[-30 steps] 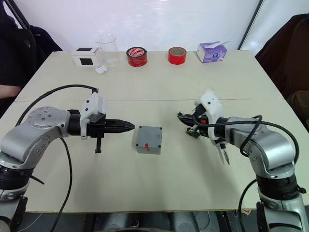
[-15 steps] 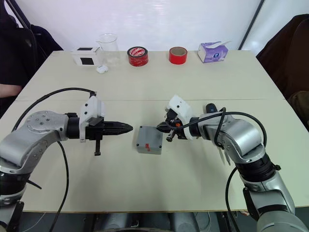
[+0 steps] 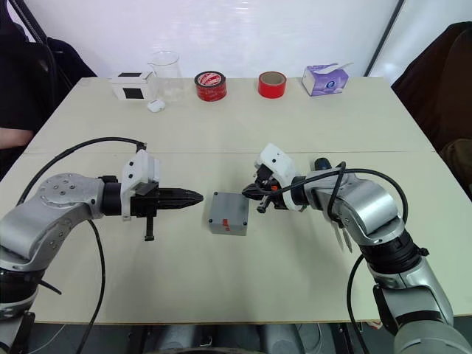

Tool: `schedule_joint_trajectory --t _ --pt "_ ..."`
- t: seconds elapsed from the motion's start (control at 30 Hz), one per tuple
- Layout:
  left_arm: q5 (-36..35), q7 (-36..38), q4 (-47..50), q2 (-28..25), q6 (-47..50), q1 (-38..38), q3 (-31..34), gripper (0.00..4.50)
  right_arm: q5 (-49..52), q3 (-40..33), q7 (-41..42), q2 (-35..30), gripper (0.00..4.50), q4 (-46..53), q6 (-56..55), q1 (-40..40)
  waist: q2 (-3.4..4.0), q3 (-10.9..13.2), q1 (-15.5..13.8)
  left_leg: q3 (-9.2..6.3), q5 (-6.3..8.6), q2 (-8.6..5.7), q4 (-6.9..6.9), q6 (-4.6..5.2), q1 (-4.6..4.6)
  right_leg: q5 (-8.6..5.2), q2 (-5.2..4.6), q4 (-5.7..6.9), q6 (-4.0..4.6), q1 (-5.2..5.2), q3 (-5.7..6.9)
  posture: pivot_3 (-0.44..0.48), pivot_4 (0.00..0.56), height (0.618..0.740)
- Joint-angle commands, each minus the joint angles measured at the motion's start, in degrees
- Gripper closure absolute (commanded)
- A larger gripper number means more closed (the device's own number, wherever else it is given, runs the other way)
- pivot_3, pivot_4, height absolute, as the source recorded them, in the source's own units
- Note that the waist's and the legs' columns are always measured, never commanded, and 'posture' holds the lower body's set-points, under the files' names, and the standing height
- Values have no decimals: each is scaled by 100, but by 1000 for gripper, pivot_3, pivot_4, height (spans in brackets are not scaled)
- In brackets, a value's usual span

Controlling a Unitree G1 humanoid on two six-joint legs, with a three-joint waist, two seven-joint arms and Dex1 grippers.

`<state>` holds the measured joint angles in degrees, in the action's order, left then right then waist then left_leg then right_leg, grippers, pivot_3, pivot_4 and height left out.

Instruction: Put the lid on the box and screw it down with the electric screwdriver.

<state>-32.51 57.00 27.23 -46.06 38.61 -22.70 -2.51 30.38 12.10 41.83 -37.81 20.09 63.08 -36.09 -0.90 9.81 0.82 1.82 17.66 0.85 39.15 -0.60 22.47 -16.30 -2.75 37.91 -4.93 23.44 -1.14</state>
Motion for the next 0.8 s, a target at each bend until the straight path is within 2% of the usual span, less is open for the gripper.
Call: schedule_joint_trajectory --t 0.03,0.8 --pt "-27 -20 101 -28 -56 -55 101 4500 -10 -124 62 -101 4471 98 -58 -91 0 0 -1 0 0 0 0 0 0 0 0 0 0 0 0 0 150 740" --pt "-33 -73 134 -3 -45 -51 77 4500 -127 -21 160 -105 4471 1 -148 -84 0 0 0 0 0 0 -1 0 0 0 -3 -2 1 0 0 0 150 740"
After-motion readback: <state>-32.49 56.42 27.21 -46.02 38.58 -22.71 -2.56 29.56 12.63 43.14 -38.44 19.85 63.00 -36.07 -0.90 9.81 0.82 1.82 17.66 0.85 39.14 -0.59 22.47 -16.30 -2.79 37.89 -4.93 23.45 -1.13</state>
